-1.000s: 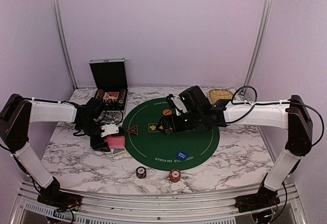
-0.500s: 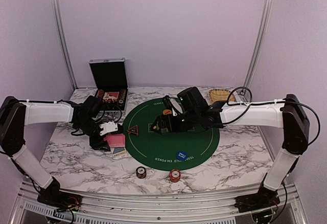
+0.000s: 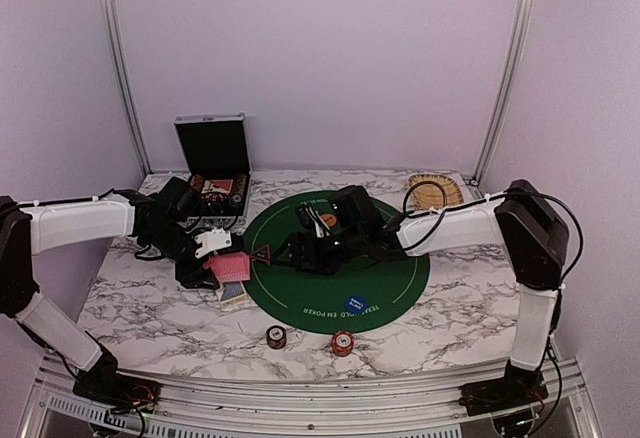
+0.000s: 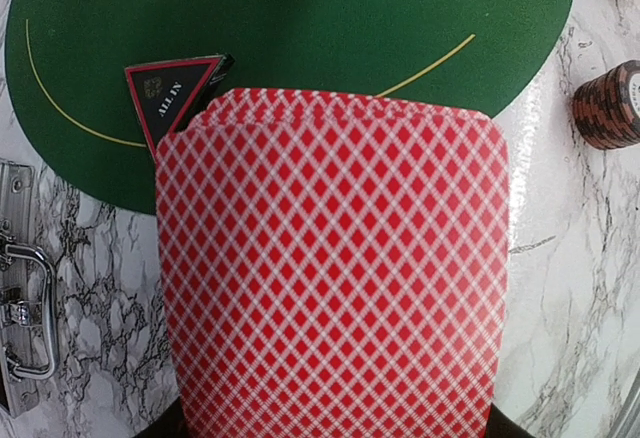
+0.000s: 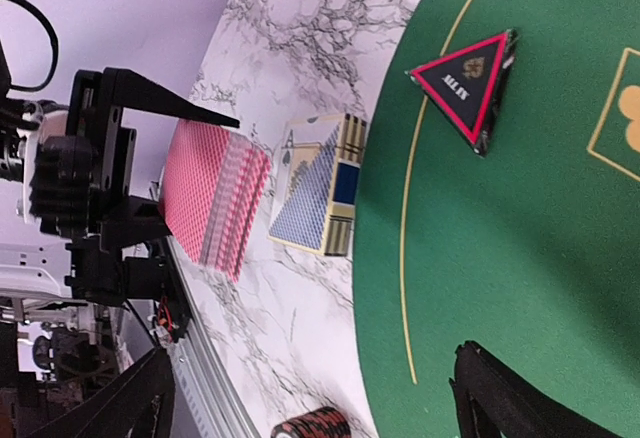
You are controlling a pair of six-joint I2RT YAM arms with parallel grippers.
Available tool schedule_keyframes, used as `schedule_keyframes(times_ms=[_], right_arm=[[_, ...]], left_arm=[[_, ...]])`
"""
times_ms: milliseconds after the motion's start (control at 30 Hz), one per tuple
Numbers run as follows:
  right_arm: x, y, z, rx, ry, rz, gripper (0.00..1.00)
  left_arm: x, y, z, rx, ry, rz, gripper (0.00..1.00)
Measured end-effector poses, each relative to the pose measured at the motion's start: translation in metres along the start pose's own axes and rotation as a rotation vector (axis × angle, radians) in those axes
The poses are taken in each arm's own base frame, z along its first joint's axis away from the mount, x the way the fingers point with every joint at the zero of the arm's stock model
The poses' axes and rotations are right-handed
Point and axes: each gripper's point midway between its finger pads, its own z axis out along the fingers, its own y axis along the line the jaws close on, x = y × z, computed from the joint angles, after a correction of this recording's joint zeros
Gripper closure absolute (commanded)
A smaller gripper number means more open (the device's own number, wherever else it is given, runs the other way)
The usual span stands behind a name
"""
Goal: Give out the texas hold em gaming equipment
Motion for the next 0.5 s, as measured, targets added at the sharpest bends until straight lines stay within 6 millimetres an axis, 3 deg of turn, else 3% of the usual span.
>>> schedule_keyframes(times_ms=[300, 500], right_arm=[[-0.016, 0.026, 0.023, -0.181, 0.015, 0.061, 0.10], [-0.021, 0.032, 0.035, -0.249, 0.028, 0.092, 0.15]], left_arm=[[-0.015, -0.002, -0.005, -0.003, -0.019, 0.016, 0.87], [-0.023, -0.004, -0.006, -0.002, -0.028, 0.024, 0.87]])
